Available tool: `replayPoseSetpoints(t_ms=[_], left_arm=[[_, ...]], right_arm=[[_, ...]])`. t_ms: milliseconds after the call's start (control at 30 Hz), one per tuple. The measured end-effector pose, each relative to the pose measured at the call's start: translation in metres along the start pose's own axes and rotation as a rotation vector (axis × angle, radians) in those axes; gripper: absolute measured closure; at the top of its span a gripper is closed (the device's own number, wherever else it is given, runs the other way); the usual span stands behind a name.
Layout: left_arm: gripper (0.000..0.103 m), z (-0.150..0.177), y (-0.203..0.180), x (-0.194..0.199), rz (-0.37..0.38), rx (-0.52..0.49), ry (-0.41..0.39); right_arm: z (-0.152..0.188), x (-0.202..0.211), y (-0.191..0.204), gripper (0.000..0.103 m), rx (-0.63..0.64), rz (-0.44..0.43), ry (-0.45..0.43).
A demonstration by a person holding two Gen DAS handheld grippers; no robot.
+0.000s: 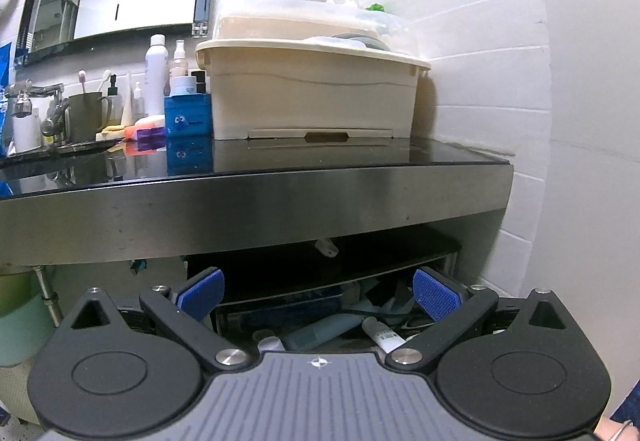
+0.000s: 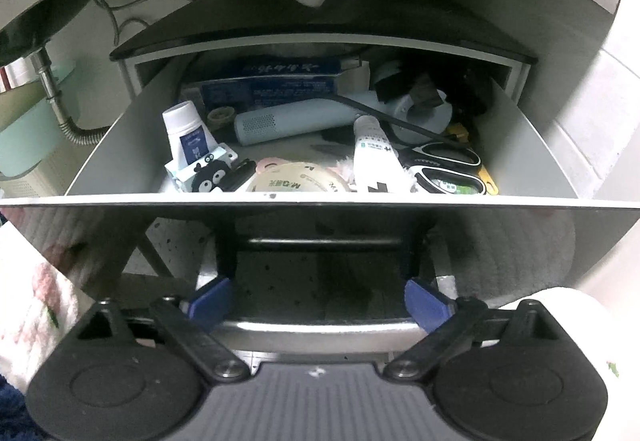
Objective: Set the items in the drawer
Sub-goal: 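Push the drawer front inward with the right tool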
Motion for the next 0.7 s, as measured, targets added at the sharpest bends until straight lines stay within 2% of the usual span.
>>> replayPoseSetpoints(t_ms=[233,700], left_arm=[[0.001,0.001,0.0,0.002,0.005,-0.001,0.001],[0.001,0.003,0.004,-0.002,-0.002,0.008,0.024]], right_arm=[[-0.01,-0.004,0.002,0.008,0.002,0.001,-0.003],[-0.016,-0.013,0.0,0.007,0.005,0.003,-0.068]])
Point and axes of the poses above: each gripper's, at about its wrist camera, not at the fingertips, and x roughly against the way its jaws point, y to its left, z to its underside, the point moved 2 cm from there along -x, roughly the way its jaws point, and after that the axes turned 10 degrees about y, right-handed, at the moved point
